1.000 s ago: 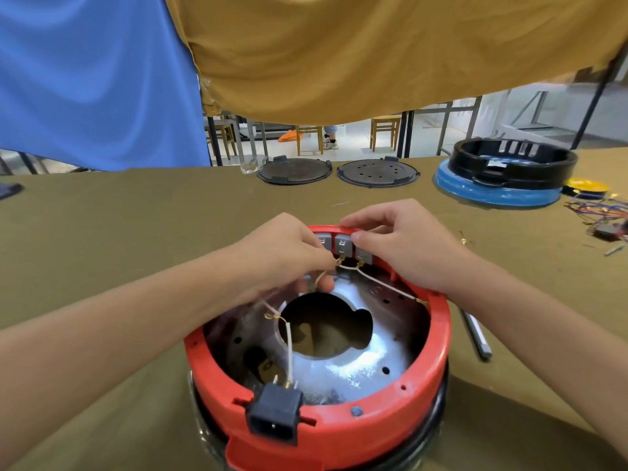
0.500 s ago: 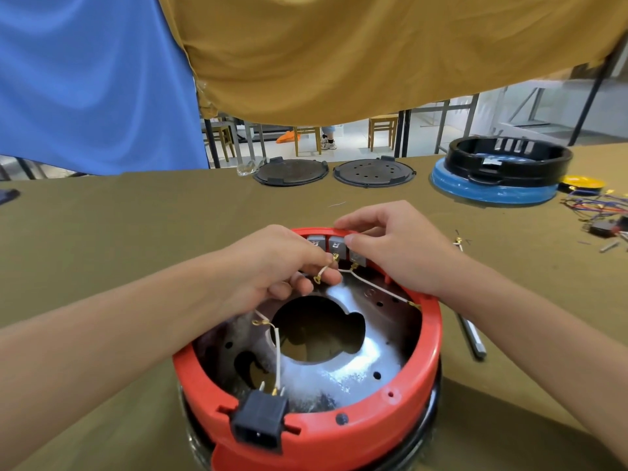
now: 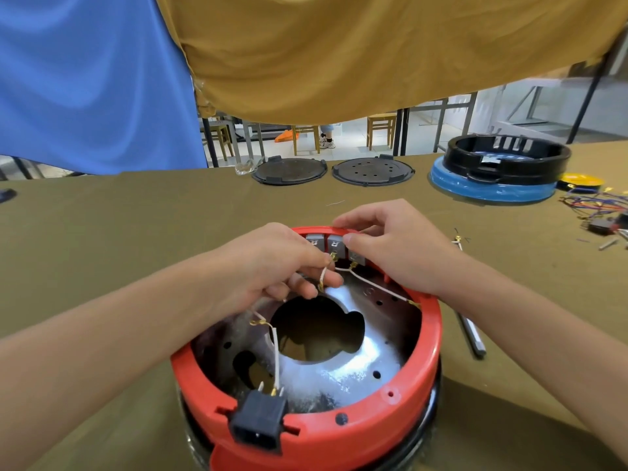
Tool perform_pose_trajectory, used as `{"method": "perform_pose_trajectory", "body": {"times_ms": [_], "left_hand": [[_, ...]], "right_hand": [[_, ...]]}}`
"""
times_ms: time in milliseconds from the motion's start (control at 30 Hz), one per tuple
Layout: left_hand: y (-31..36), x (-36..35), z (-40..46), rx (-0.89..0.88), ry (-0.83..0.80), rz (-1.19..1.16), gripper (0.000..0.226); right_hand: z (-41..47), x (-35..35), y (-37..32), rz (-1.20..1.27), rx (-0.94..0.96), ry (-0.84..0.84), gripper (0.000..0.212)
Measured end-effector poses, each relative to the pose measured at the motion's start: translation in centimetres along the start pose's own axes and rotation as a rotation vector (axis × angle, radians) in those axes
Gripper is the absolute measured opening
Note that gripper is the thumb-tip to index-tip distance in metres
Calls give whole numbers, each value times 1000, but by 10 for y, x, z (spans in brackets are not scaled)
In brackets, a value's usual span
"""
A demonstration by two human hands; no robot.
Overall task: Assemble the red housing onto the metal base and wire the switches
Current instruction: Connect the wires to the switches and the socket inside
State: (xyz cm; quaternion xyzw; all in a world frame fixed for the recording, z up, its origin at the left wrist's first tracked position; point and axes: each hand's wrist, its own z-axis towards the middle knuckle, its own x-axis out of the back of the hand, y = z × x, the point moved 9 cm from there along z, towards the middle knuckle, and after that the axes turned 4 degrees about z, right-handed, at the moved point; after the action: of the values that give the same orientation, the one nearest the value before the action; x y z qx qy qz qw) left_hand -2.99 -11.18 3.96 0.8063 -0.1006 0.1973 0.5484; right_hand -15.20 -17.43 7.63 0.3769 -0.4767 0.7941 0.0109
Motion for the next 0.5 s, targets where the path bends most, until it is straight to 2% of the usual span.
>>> {"method": "perform_pose_trajectory", "body": {"times_ms": [133,233,367,500], "left_hand": [[7,12,-11,-153,-62,101,10],[12,21,-19,-273,-51,37,7],[20,32,-23,-416,22,-140,1],[28,35,-26,-525,70,-52,4]], "right_hand": [[-2,4,-11,-133,89,51,31],[-8,7,-32,-190,233,97,23],[-15,1,-48,-87,325,-7,18],[-13,-3,-47,48,313,-66,17]]}}
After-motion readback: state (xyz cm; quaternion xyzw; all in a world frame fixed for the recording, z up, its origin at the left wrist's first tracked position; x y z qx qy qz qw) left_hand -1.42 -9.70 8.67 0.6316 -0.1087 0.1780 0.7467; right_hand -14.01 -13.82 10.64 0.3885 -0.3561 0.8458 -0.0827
